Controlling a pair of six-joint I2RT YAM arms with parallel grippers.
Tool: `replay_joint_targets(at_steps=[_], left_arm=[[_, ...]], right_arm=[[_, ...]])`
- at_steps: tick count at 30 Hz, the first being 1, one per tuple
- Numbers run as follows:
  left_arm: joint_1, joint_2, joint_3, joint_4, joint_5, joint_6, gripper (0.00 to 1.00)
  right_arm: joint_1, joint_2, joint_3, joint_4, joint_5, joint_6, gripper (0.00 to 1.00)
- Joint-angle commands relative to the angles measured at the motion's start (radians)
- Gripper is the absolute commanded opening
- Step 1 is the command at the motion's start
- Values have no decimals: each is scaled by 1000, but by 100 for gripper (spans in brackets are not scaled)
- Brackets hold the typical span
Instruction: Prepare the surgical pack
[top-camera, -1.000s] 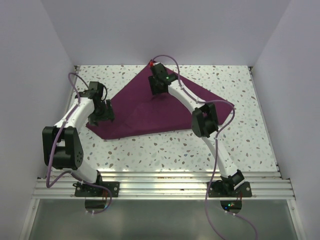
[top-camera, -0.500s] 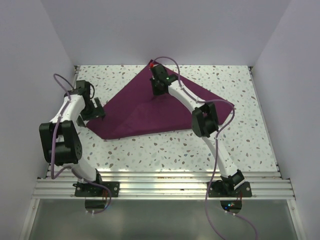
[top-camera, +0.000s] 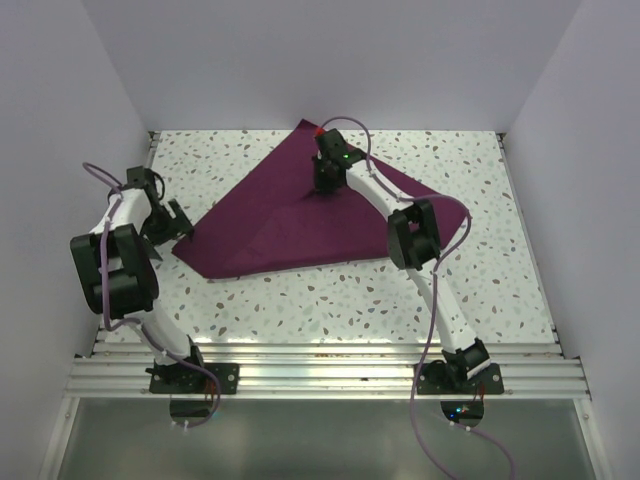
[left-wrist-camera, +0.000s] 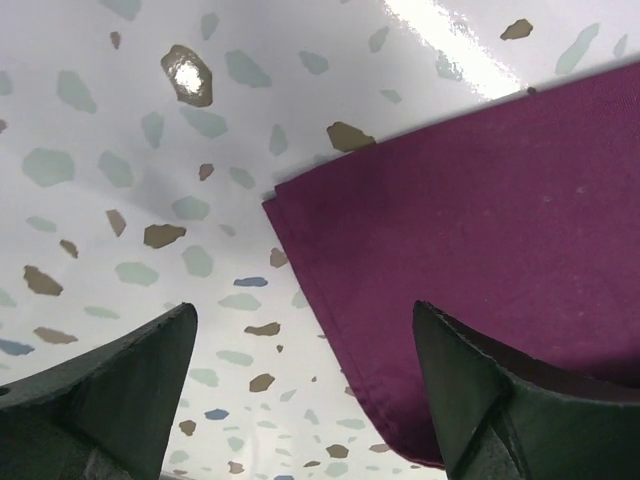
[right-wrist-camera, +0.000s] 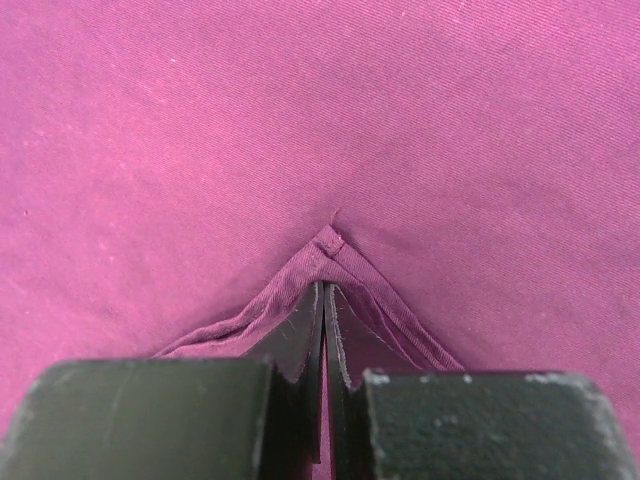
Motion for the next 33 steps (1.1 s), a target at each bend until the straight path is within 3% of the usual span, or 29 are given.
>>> replay_joint_targets(at_steps=[1, 6, 14, 22, 26, 28, 29, 31, 33], left_arm=[[22, 37, -9, 71, 61, 9, 92], [28, 86, -58, 136, 202, -42, 86], [46, 161, -101, 176, 216, -77, 79], [49, 187, -97, 231, 306, -79, 41], [48, 174, -103, 245, 317, -73, 34], [49, 164, -103, 236, 322, -71, 21], [49, 145, -107, 231, 328, -68, 10], [48, 114, -111, 228, 325, -60, 1], [48, 57, -111, 216, 323, -60, 0]], right_arm=[[1, 48, -14, -8, -31, 25, 0], [0, 48, -4, -5, -36, 27, 0], [12, 43, -8, -6, -31, 14, 0], [22, 46, -10, -12, -16, 2, 0], [26, 49, -5, -12, -11, 1, 0], [26, 51, -5, -12, -11, 1, 0], [27, 49, -7, -12, -10, 1, 0], [26, 52, -8, -14, -10, 1, 0], [26, 54, -13, -15, -10, 1, 0]])
